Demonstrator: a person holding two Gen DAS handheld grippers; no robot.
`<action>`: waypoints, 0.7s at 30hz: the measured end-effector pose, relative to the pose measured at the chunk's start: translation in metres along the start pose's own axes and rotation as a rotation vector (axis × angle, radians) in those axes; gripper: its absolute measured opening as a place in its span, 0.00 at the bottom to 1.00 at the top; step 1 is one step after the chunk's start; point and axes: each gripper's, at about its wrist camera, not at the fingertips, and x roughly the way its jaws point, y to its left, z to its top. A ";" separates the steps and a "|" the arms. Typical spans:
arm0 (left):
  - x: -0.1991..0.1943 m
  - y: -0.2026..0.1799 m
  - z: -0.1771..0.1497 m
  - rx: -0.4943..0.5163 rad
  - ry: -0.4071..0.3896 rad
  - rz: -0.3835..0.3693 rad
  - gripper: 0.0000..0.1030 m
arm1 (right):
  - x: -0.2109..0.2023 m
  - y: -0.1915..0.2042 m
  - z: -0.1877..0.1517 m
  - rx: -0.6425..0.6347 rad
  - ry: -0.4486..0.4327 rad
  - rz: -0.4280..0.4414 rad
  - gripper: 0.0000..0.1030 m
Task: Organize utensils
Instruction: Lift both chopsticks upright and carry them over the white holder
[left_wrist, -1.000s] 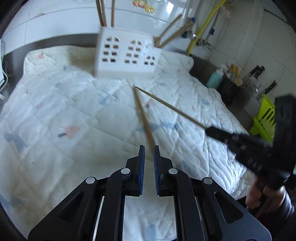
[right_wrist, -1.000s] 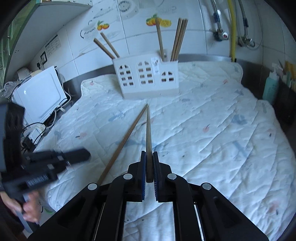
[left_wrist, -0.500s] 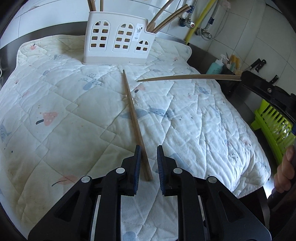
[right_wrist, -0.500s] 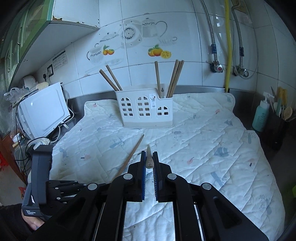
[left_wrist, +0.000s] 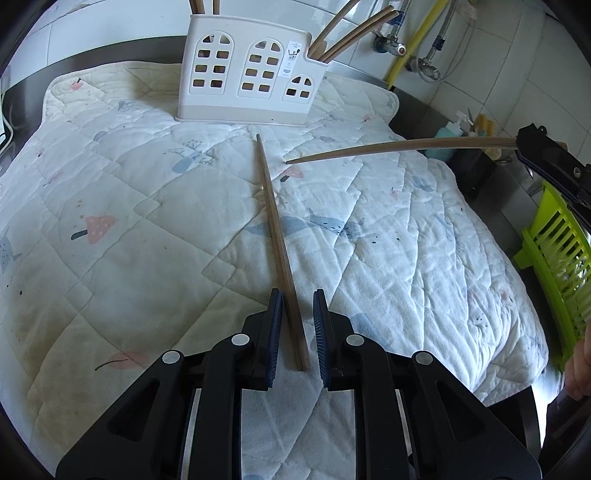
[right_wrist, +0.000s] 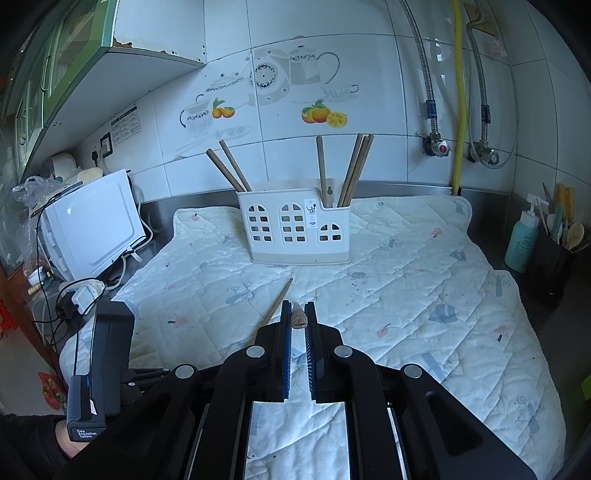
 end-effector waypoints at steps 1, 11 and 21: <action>0.000 0.000 0.000 -0.005 -0.001 0.003 0.16 | 0.000 0.000 0.000 0.000 -0.001 0.000 0.07; -0.002 -0.001 0.001 0.012 -0.013 0.044 0.08 | -0.004 0.000 0.005 -0.006 -0.015 0.000 0.07; -0.022 0.012 0.014 0.015 -0.079 0.069 0.06 | -0.006 -0.002 0.015 -0.007 -0.036 -0.001 0.07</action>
